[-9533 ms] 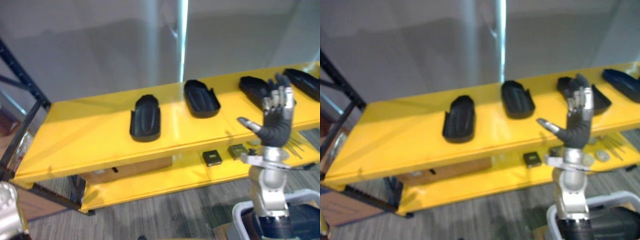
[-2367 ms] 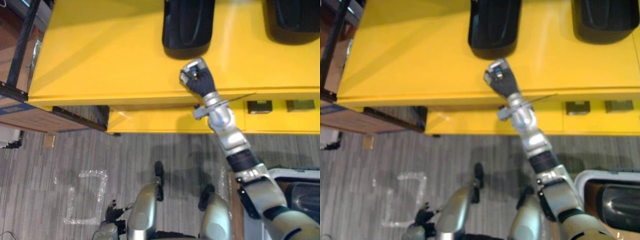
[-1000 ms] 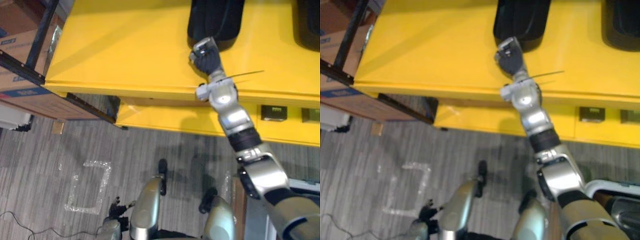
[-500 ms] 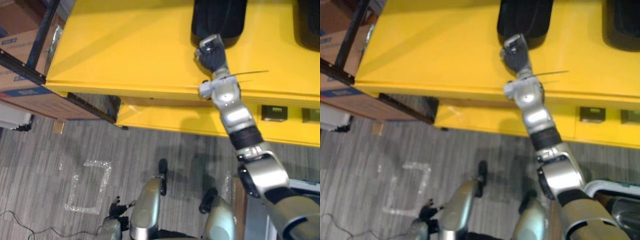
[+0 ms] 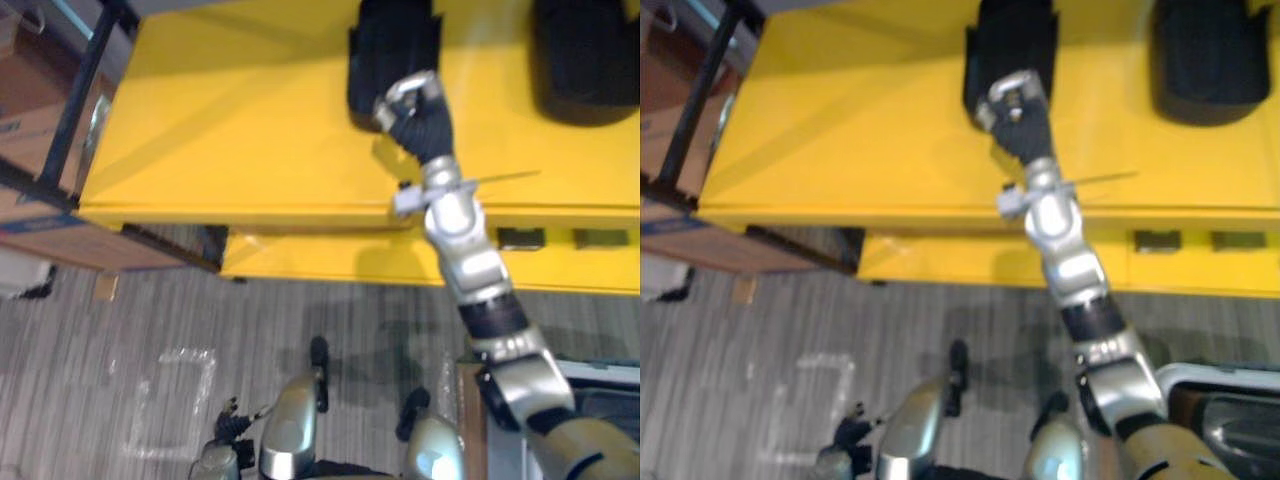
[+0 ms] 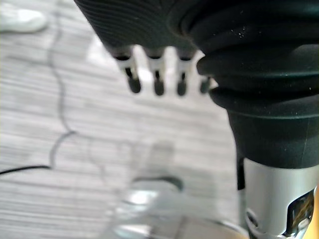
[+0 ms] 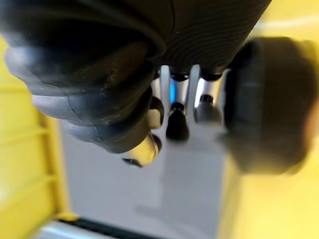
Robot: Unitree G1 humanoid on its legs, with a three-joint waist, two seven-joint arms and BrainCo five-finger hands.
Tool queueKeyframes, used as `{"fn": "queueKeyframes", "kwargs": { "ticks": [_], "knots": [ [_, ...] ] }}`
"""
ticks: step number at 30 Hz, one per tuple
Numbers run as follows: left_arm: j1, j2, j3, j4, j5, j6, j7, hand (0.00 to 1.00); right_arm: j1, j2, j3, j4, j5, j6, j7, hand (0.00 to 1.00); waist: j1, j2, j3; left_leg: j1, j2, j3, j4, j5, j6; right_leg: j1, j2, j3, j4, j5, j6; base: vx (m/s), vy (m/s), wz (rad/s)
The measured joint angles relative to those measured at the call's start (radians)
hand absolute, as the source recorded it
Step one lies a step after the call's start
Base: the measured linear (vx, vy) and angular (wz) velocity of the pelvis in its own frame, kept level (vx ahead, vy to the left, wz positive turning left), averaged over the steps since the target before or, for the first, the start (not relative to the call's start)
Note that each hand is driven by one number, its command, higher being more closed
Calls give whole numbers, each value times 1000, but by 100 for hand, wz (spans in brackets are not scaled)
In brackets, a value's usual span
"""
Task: Walk over and take plastic housings, then place them on the shelf
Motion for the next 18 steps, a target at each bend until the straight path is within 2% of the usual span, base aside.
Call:
{"fn": "queueKeyframes", "kwargs": {
  "ticks": [1,3,5,6,10,11,12,13,16,18],
  "knots": [
    [4,4,1,1,5,0,1,0,41,-2,-8,-28,16,6,9,0,-8,-15,-10,19,3,11,-15,0,-1,15,7,9,-20,8,0,188,-1,-56],
    [13,29,4,28,31,0,2,0,205,-2,-69,-110,58,4,36,0,-39,-70,-66,86,12,68,-61,-3,-8,50,26,61,-79,40,2,144,9,-66],
    [14,34,7,51,46,0,3,0,291,-2,-119,-146,71,-14,39,0,-53,-86,-98,118,18,110,-86,-5,-12,52,35,102,-101,64,-1,106,43,-75],
    [14,40,10,71,46,0,5,0,381,-2,-192,-183,107,-48,38,0,-79,-99,-116,161,21,147,-114,-7,-15,66,42,144,-125,85,-1,86,55,-79],
    [21,50,12,99,62,8,4,0,572,9,-362,-209,129,-134,9,0,-130,-116,-159,215,20,249,-141,-26,-32,55,50,243,-157,114,6,12,60,-82],
    [22,55,11,118,85,12,4,0,625,20,-406,-209,129,-150,-15,0,-151,-123,-180,220,19,286,-142,-37,-40,40,50,278,-164,116,8,-24,35,-85],
    [23,57,9,123,89,14,4,0,642,25,-422,-208,129,-152,-31,0,-157,-124,-184,224,18,300,-142,-39,-41,38,51,290,-169,117,10,-31,11,-90],
    [23,60,8,136,106,19,3,0,689,42,-465,-198,132,-161,-62,0,-188,-128,-198,231,19,340,-142,-41,-44,21,57,330,-176,119,12,-36,-16,-84],
    [21,64,5,153,112,22,3,0,768,77,-544,-109,205,-175,-119,0,-245,-118,-208,263,30,421,-142,-41,-49,2,82,405,-178,134,10,-41,-34,-90],
    [20,56,-2,152,111,21,3,0,841,117,-605,-28,250,-202,-146,0,-277,-101,-226,282,37,475,-142,-45,-60,-13,98,455,-181,143,8,-51,-53,-74]
  ]
}}
